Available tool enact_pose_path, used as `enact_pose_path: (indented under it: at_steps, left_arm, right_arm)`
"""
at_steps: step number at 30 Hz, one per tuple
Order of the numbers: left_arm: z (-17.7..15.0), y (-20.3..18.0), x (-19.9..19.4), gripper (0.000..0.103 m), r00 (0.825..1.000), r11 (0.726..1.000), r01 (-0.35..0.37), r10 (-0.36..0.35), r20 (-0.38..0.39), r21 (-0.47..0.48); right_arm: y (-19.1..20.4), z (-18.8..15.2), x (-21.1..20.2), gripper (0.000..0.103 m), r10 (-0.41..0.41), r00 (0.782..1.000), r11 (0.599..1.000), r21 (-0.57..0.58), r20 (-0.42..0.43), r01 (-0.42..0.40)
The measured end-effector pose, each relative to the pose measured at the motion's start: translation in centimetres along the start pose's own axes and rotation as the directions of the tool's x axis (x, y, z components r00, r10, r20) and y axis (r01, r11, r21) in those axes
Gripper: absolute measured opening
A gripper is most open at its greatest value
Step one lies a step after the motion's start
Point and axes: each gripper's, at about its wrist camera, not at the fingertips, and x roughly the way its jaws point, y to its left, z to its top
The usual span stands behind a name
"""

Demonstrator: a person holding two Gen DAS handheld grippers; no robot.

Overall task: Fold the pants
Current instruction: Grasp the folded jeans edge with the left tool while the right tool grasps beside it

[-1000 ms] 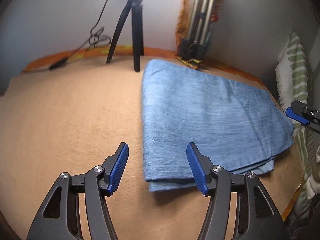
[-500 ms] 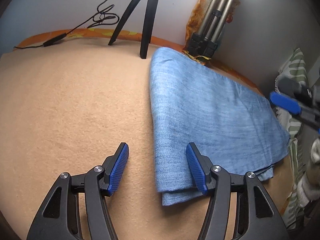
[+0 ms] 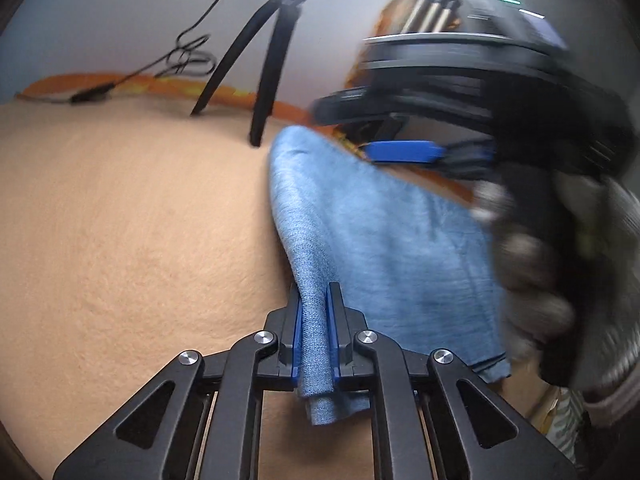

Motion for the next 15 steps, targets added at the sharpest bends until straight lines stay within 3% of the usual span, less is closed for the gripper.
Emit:
enact_pose_path:
  at_steps: [7, 15]
  left_arm:
    - [0.0, -1.1, -0.4, 0.008, 0.999, 0.998, 0.030, -0.031, 0.028, 0.048]
    - [0.0, -1.7, -0.4, 0.008, 0.998, 0.996, 0.045, -0.047, 0.030, 0.071]
  right_arm:
    - [1.2, 2.3, 3.6, 0.067, -0.037, 0.996, 0.999, -0.027, -0.083, 0.034]
    - [2.6, 2.6, 6.7, 0.066, -0.148, 0.975, 0.985, -0.115, -0.169, 0.129]
